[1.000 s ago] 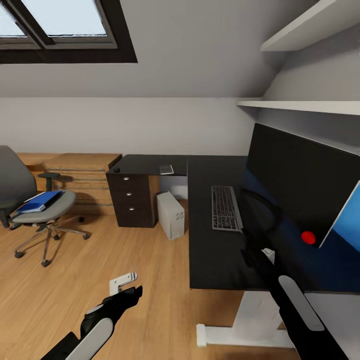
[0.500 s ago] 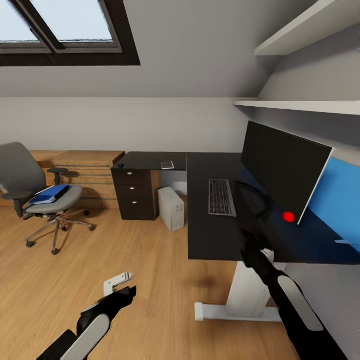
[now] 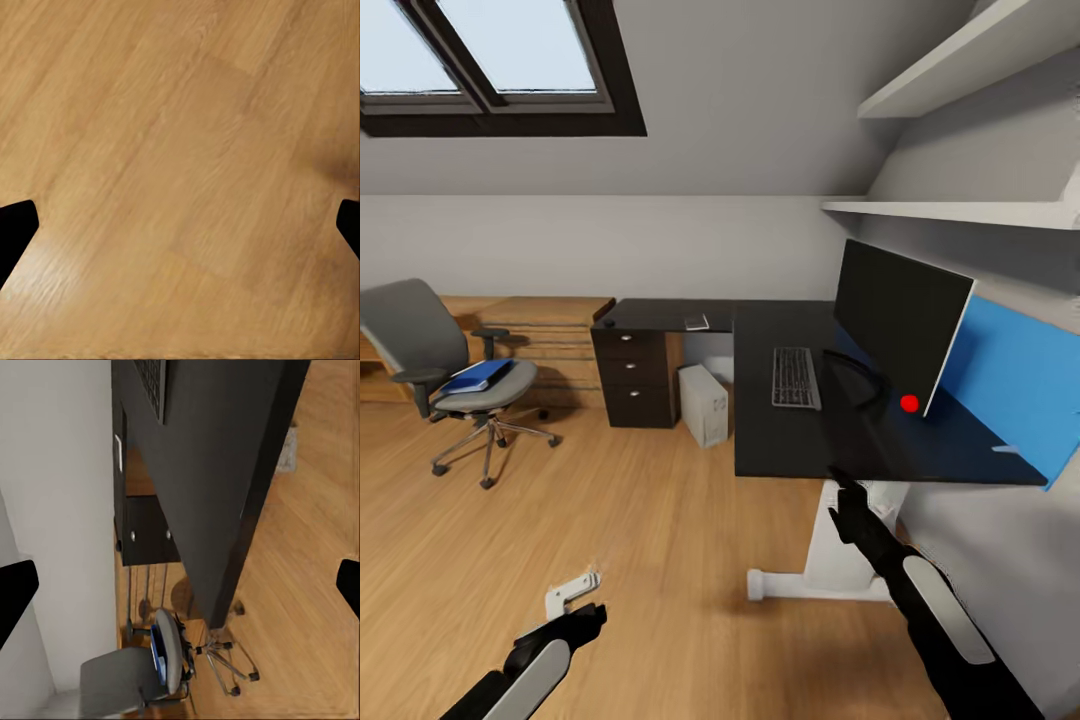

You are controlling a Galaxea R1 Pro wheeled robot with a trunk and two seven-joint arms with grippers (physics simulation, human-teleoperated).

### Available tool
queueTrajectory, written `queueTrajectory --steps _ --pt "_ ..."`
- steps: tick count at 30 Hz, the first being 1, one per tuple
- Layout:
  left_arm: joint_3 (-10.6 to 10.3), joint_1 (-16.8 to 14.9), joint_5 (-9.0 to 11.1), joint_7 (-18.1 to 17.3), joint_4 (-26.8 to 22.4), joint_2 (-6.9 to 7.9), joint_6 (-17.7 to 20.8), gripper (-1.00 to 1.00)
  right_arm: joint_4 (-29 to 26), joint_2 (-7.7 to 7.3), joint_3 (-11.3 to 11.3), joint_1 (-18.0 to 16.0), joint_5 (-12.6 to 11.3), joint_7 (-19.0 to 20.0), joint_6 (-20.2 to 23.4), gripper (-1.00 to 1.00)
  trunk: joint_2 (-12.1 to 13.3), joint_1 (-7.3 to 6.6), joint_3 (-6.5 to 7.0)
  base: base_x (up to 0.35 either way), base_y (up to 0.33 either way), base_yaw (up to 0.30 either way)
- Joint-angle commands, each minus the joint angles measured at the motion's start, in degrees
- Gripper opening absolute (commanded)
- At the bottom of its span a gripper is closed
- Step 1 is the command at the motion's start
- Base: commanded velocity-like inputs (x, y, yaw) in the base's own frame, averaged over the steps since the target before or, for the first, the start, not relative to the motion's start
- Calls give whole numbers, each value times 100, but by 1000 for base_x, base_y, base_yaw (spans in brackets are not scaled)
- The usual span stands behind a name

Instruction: In the bedroom, organize the workspace by keeping the computer under the desk, ensuring the monitor is on the desk, placing the keyboard on the desk next to the monitor, placing the mouse on the desk next to the keyboard, moving the folder from the swivel chair onto the desk next to the mouse, stacking the notebook on top of the folder with the pen on top of the notebook, and positioning the swivel chair next to the desk.

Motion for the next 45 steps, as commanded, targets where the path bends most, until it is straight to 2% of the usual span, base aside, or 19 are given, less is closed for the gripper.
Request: queueTrajectory --steps 1,2,6,8,10,11,12,15,16,18,20,21,25,27,30,33,37,40,45 --pt "-26 -6 17 37 107 -1 11 100 -5 -3 96 -3 -33 -34 0 100 -4 -4 -6 -306 0 0" --pt "-51 -6 13 35 317 -25 7 100 5 -1 287 -3 -27 -35 -5 100 -4 -4 -6 -245 0 0" --pt "-178 -6 24 33 685 -121 -3 100 149 -3 758 -3 1 -33 -31 100 -4 -4 -6 -139 0 0" --pt "-290 -6 22 31 981 -153 -25 100 340 -4 1002 -3 97 -31 -45 100 -4 -4 -6 -48 0 0" --pt "-410 -6 14 12 1345 -179 -143 100 567 -7 1200 -3 296 -30 -57 100 -4 -4 -6 -25 0 0" --pt "-457 -6 14 -10 1461 -190 -213 100 730 -9 1298 -3 480 -29 -62 100 36 -26 12 -14 0 0" --pt "-572 -6 14 -85 1671 -207 -390 100 818 -10 1335 -3 584 -27 -63 100 77 -48 30 -11 0 0" --pt "-938 -6 27 -421 2069 -229 -921 100 1290 -12 1470 -3 1184 -24 -67 100 197 -114 84 -6 0 0" --pt "-1005 -6 29 -487 2130 -232 -1022 100 1387 -13 1499 -3 1313 -23 -68 100 237 -136 102 -3 0 0" --pt "-1203 -6 36 -653 2341 -237 -1357 100 1735 -17 1629 12 1819 -18 -66 100 317 -179 138 -2 0 0" --pt "-1266 -6 40 -696 2441 -238 -1464 100 1882 -19 1703 47 2069 -24 -67 100 397 -223 174 0 0 0" --pt "-1316 -6 43 -727 2550 -242 -1532 100 2029 -20 1777 99 2325 -30 -68 100 438 -245 192 0 0 0" --pt "-1473 -6 47 -816 3018 -323 -1626 100 2641 12 1922 211 3025 -42 -189 100 598 -333 264 0 0 0" --pt "-1542 -6 41 -965 3397 -466 -1654 100 2998 93 1950 231 3285 -39 -416 100 678 -377 300 0 0 0" --pt "-1590 -6 10 -1338 3987 -672 -1801 100 3475 219 1962 243 3503 -28 -789 100 798 -443 353 0 0 0" --pt "-1626 -6 -5 -1879 4594 -851 -2240 100 4031 293 1993 252 3733 16 -1193 100 919 -509 407 0 0 0" --pt "-1635 -6 1 -2048 4778 -895 -2395 100 4210 314 2113 258 4103 48 -1302 100 1079 -597 479 0 0 0" --pt "-1637 -6 4 -2108 4853 -910 -2446 100 4336 324 2272 259 4543 60 -1344 100 1200 -663 533 0 0 0" --pt "-1640 -6 5 -2131 4886 -918 -2470 100 4448 355 2367 260 4972 64 -1363 100 1400 -773 623 0 0 0"
